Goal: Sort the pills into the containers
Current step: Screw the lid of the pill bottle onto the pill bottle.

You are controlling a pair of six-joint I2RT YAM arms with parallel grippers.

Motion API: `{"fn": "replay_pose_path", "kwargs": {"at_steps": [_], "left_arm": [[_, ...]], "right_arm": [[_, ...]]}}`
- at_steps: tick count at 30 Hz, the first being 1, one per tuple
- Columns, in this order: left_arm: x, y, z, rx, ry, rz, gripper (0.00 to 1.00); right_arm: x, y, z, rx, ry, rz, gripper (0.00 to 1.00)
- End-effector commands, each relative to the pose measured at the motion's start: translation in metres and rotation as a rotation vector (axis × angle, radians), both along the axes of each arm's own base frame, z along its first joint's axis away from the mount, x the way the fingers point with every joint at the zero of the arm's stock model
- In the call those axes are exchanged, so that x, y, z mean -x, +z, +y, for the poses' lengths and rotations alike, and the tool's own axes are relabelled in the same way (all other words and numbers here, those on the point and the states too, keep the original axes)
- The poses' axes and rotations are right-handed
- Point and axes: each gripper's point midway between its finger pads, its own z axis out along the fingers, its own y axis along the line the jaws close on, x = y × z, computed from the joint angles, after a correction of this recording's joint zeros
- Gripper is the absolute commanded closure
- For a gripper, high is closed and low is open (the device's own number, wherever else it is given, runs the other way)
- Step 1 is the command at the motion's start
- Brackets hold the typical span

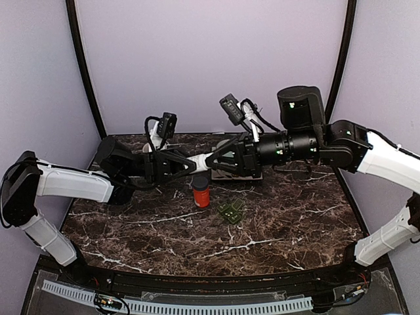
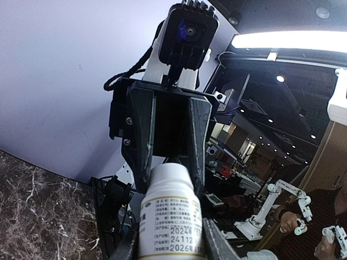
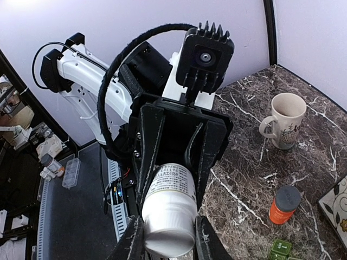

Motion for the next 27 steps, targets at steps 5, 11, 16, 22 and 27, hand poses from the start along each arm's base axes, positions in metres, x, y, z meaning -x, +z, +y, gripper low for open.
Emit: {"fn": "replay_pose_path", "kwargs": {"at_steps": [5, 11, 16, 22, 27], "left_arm": [[0.028, 0.031, -0.009, 0.062, -0.056, -0.057, 1.0], [0.028, 0.036, -0.01, 0.098, -0.05, -0.051, 1.0], [0.03, 0.033, -0.018, 0.073, -0.034, -0.089, 1.0], [0.026, 0.027, -0.023, 0.008, 0.036, -0.169, 1.0], [0.024, 0.026, -0.024, -0.03, 0.102, -0.238, 1.0]], "right_arm": [[0.01, -0.066, 0.019, 0.156, 0.047, 0.06, 1.0], [0.005, -0.064, 0.025, 0.097, 0.017, 0.081, 1.0], [0.005, -0.064, 0.032, 0.089, 0.018, 0.119, 1.0], [0.007, -0.07, 0.036, 0.114, 0.014, 0.193, 1.0], [0.007, -0.082, 0.039, 0.148, -0.014, 0.285, 1.0]]}}
